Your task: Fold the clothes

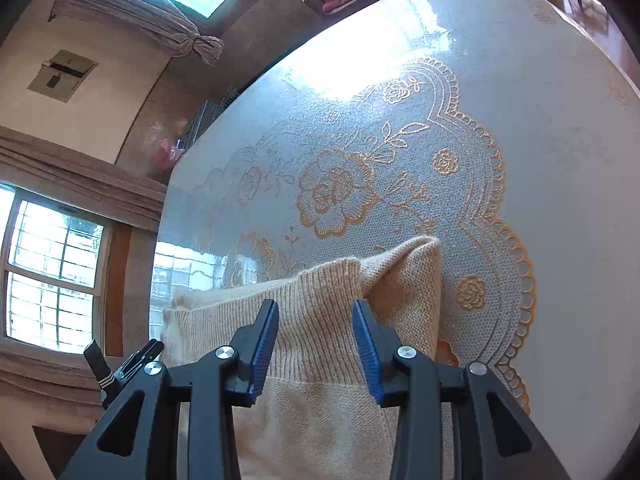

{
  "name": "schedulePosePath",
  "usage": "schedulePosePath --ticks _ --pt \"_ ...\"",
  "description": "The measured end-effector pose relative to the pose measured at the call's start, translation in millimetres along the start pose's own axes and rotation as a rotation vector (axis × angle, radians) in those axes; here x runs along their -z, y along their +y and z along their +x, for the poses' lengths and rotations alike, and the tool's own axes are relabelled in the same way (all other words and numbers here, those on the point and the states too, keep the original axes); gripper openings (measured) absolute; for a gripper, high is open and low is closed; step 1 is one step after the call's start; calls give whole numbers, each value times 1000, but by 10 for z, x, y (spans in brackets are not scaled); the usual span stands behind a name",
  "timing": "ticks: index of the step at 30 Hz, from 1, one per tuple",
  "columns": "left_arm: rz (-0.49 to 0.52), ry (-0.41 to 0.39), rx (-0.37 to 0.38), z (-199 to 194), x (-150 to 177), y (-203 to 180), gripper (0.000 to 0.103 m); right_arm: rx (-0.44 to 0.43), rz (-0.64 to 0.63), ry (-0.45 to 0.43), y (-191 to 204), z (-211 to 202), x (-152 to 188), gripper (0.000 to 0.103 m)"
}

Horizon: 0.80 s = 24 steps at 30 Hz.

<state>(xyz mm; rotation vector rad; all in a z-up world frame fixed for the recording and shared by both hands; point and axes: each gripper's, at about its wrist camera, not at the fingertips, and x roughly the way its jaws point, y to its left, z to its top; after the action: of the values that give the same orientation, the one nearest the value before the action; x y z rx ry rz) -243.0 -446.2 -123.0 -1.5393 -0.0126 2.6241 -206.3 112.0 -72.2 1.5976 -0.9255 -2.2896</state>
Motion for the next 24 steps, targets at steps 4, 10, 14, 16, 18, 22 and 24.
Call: schedulePosePath --ticks 4,10,14,16,18,22,24 --pt "8 3 6 66 -46 -1 48 85 -52 55 70 241 -96 39" --pt "27 35 -22 116 -67 -44 48 265 -243 54 379 334 46 27" --pt "26 66 -44 174 -100 -68 48 366 -349 40 578 383 121 25" --pt "30 79 -48 185 -133 -73 48 385 -371 43 636 397 138 25" --pt "23 98 -31 190 -173 -63 48 395 -384 48 680 404 151 25" --pt "-19 152 47 213 -272 10 49 367 -344 44 618 342 121 28" --pt "-54 186 89 270 -324 73 49 351 -323 46 572 301 103 29"
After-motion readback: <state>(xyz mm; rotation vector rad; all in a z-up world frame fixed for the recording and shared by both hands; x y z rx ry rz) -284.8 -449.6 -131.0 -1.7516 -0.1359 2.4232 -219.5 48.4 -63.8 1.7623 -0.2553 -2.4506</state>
